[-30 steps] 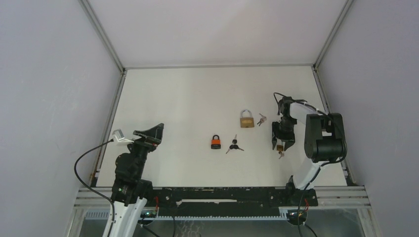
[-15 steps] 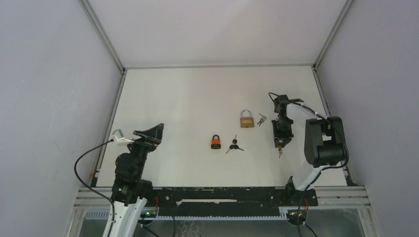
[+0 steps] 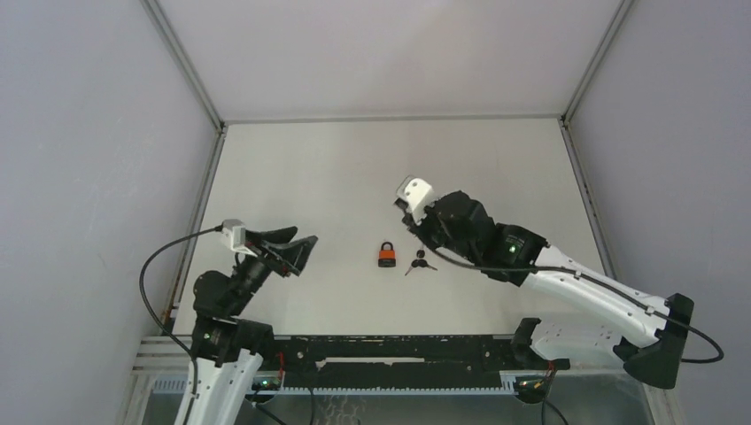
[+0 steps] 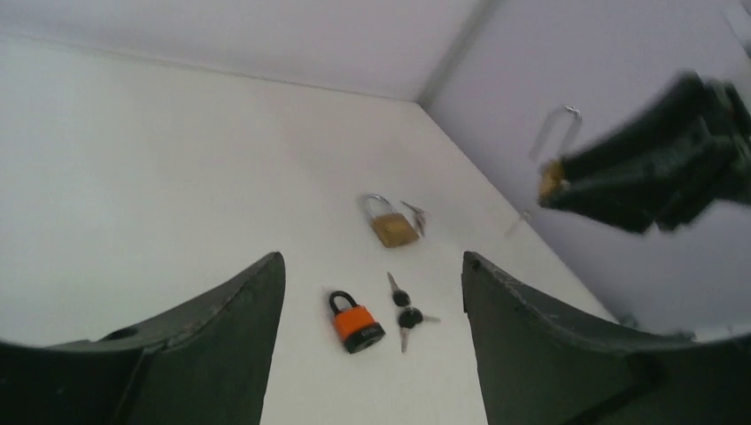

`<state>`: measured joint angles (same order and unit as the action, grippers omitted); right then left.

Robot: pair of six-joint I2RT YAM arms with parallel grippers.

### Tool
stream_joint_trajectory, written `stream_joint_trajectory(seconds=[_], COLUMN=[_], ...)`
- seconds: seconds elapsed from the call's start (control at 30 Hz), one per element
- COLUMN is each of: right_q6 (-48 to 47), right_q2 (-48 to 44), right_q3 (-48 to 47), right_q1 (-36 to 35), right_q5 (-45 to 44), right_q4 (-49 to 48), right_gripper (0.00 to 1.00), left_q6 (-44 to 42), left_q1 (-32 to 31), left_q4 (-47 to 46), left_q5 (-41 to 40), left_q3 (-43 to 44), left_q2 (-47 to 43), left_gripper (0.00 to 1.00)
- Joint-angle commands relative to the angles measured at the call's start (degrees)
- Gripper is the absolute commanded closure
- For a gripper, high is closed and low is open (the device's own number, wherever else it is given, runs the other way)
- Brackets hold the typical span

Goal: Lock with the key
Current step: Pick up the lock from the center of the board.

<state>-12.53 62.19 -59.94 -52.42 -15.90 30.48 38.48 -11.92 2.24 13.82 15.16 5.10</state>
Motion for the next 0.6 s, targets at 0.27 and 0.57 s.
stream_joint_trajectory(seconds=[0.27,0.57], right_q6=[-24.03,-28.15], right_q2=[8.51,15.94], right_q3=[-6.29,-11.32], right_q1=[-27.19,-29.41], right_q5=[-1.49,-0.79], right_q4=[-28.17,-32.84], right_gripper=[1.0,1.0], left_q6=[-73.2,-70.72], left_q1=[0.13,-2.35], left_q4=[50.53,57.0], left_q5=[39.26,37.14], left_q3=[43.84,50.85], left_q2=[16.93,21.04], left_gripper=[0.19,0.27])
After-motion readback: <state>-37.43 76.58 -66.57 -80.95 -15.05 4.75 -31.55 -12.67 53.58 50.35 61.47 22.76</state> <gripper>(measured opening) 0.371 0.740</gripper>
